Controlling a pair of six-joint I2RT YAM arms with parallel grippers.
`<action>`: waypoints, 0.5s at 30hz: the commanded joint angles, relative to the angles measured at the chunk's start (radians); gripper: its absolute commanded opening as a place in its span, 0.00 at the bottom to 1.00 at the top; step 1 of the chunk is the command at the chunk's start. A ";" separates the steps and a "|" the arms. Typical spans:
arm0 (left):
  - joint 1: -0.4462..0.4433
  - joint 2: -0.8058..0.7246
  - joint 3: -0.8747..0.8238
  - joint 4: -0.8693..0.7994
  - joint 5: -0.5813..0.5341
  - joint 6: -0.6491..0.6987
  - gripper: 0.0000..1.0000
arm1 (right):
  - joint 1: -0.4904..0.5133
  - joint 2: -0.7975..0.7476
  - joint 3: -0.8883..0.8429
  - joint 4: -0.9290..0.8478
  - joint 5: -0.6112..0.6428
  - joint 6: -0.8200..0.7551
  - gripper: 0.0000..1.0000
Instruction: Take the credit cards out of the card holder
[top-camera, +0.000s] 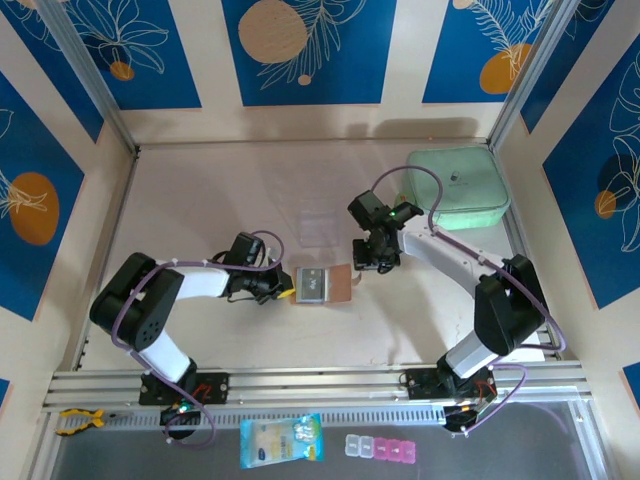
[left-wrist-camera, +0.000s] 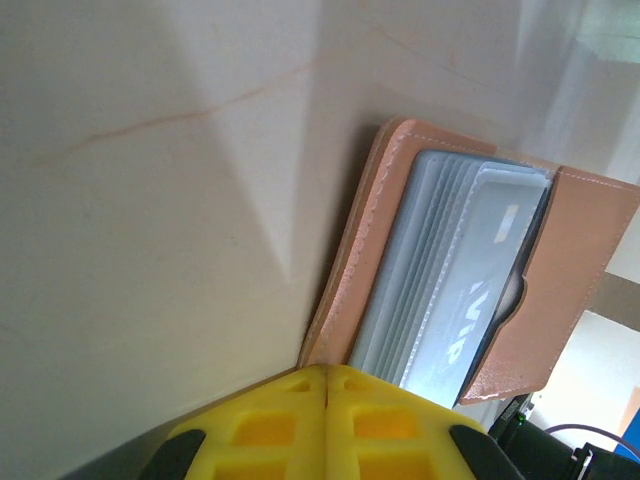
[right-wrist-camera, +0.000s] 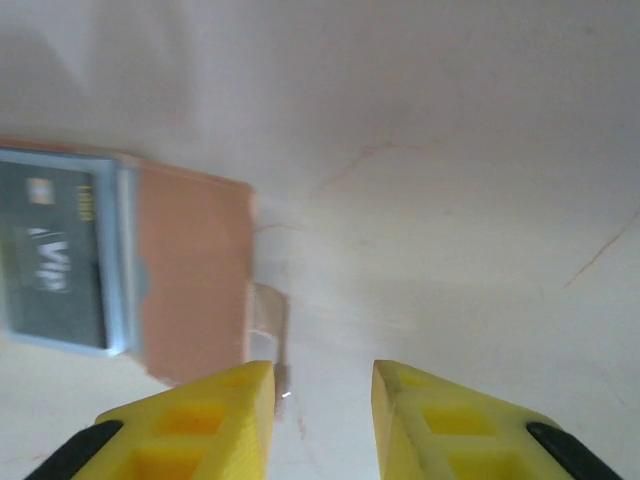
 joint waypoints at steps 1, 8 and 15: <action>-0.009 0.024 -0.007 -0.024 -0.003 0.002 0.05 | 0.045 -0.014 0.065 -0.049 -0.015 0.031 0.32; -0.009 0.023 -0.010 -0.026 -0.007 0.000 0.05 | 0.138 0.064 0.100 0.022 -0.132 0.084 0.36; -0.009 0.012 -0.010 -0.037 -0.005 0.000 0.05 | 0.137 0.151 0.036 0.054 -0.106 0.117 0.51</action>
